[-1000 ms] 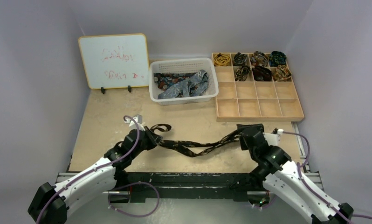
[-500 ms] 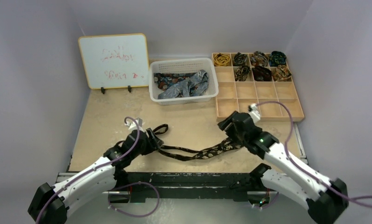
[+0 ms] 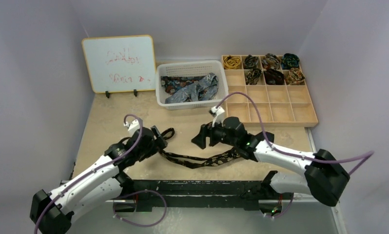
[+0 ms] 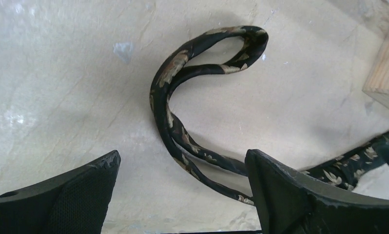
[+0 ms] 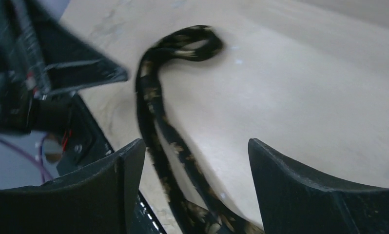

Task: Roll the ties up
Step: Flatten out the tie at the center of the board.

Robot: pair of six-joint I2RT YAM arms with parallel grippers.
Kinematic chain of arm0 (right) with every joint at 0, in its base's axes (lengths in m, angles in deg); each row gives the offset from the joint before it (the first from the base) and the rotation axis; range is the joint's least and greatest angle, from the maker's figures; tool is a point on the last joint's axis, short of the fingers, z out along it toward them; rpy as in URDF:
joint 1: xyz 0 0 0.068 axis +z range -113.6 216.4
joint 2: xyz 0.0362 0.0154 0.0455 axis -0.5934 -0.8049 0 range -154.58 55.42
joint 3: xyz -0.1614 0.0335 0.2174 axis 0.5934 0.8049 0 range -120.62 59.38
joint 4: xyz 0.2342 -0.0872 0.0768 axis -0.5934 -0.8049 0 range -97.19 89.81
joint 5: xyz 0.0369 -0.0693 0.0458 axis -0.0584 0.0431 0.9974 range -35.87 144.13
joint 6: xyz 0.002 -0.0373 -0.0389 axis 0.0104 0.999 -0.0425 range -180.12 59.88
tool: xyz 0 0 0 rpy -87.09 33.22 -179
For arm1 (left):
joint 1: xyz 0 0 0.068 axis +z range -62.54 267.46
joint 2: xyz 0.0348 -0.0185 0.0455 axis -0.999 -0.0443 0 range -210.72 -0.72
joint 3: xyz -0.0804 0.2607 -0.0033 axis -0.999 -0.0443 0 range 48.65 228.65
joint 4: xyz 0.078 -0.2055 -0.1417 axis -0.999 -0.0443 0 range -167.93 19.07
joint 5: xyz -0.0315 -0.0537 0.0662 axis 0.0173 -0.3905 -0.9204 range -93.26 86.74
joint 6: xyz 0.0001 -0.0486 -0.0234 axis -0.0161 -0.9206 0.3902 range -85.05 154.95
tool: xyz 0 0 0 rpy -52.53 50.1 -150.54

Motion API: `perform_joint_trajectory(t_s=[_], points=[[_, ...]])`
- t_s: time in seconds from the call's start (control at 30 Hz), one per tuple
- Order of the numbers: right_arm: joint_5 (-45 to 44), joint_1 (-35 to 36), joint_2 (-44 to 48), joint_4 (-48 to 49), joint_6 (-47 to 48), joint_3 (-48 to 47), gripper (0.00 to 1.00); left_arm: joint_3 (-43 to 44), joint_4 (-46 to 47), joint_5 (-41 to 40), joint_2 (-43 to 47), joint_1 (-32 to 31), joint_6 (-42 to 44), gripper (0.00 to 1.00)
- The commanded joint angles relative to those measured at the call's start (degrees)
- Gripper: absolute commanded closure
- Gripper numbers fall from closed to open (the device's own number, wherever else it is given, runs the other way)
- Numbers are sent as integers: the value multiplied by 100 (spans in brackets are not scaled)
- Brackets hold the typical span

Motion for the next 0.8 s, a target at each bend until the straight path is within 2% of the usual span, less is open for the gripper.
perform_joint_trajectory(t_s=[0.0,0.1,0.23,0.27,0.33,0.43,0.57,0.7,0.77], points=[[404,648,-480,1461,1274,-64,21,831,-269,-373,-782,87,878,0],[570,897,-713,1607,1503,-53,23,1326,2,58,-1501,325,1945,0],[430,1017,-241,2720,1271,732,21,1980,23,425,-2523,410,3013,1],[437,1010,-58,2796,1219,853,20,2097,-27,476,-2763,414,3139,4],[435,1013,278,2882,1179,1101,19,2335,-66,348,-3038,417,3248,5],[185,1015,595,2785,1124,1325,17,2477,458,940,-3184,487,4130,0],[335,1012,700,2747,794,1248,14,3102,216,945,-4100,527,4641,1],[602,1012,831,3596,378,1693,11,3669,8,1075,-5080,524,5162,7],[575,1011,823,3480,283,1694,10,3809,-14,1051,-5361,524,5311,7]])
